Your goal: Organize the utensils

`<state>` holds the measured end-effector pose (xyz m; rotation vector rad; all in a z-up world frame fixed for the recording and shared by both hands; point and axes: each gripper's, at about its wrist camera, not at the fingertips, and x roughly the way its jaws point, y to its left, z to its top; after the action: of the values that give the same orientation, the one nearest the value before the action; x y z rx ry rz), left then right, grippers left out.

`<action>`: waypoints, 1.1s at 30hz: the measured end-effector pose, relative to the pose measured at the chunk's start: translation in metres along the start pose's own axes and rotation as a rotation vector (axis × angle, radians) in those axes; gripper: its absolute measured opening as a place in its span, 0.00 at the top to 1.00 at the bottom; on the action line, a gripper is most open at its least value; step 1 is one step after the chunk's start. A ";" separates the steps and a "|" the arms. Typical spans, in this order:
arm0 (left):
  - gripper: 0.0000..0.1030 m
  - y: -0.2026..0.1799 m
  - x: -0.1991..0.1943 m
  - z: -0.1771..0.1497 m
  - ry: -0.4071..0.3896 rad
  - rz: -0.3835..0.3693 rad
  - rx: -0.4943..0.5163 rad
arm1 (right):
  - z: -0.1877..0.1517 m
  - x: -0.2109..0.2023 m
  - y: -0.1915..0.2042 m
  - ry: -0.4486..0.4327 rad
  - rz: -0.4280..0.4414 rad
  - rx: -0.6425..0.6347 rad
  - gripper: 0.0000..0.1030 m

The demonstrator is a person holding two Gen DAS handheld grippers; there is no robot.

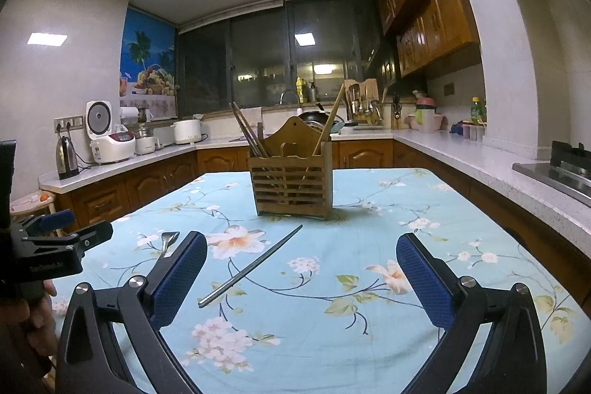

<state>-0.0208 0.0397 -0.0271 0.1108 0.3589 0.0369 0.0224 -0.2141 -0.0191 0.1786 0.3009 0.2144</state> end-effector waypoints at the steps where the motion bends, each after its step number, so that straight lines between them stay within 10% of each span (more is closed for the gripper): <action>1: 0.01 0.000 0.001 0.001 0.006 0.003 0.000 | 0.001 0.000 0.001 0.005 0.003 0.005 0.00; 33: 0.01 -0.008 -0.003 0.003 0.014 0.021 0.018 | 0.001 0.004 0.005 0.032 0.003 -0.005 0.00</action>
<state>-0.0228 0.0317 -0.0241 0.1326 0.3717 0.0553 0.0252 -0.2086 -0.0179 0.1709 0.3320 0.2208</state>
